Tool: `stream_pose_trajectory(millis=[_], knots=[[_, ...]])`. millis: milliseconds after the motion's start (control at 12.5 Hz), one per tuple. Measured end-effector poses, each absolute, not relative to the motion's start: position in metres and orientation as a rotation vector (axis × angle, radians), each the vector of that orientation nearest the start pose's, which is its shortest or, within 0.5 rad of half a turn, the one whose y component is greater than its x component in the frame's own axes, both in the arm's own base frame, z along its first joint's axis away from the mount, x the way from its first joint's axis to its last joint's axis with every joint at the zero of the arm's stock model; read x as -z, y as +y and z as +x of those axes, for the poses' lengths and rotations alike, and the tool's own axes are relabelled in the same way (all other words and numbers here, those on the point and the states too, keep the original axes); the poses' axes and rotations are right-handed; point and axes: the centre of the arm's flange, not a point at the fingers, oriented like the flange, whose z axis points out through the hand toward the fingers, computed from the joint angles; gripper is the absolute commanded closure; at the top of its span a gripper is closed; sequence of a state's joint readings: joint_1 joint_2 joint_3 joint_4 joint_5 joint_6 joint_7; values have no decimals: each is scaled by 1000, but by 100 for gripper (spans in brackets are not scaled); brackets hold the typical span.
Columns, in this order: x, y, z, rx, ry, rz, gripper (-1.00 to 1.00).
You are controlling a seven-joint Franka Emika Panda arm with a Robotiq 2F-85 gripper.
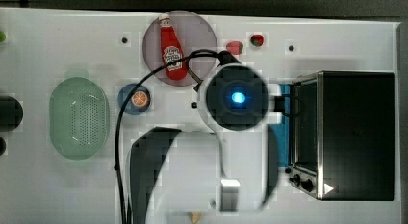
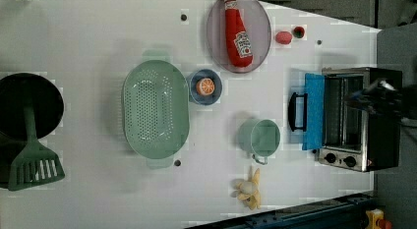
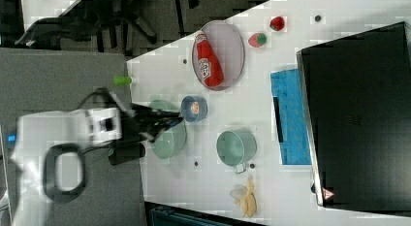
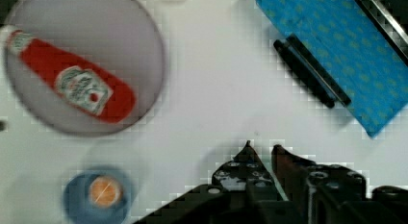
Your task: Flap open oven.
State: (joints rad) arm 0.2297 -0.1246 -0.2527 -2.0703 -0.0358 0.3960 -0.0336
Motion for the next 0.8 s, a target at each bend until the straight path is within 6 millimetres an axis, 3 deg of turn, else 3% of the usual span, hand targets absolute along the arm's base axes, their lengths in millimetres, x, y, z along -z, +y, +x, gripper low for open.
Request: stream_pose_trajectory(millis=[160,400,560,800], knots=[[-536,-25,516,59,1173,-2872,65],[-583,-30,500,113,1163,-2858,65],[-597,-32,488,45,1213,-2856,65],[-599,-37,476,-79,1345,-2840,65]])
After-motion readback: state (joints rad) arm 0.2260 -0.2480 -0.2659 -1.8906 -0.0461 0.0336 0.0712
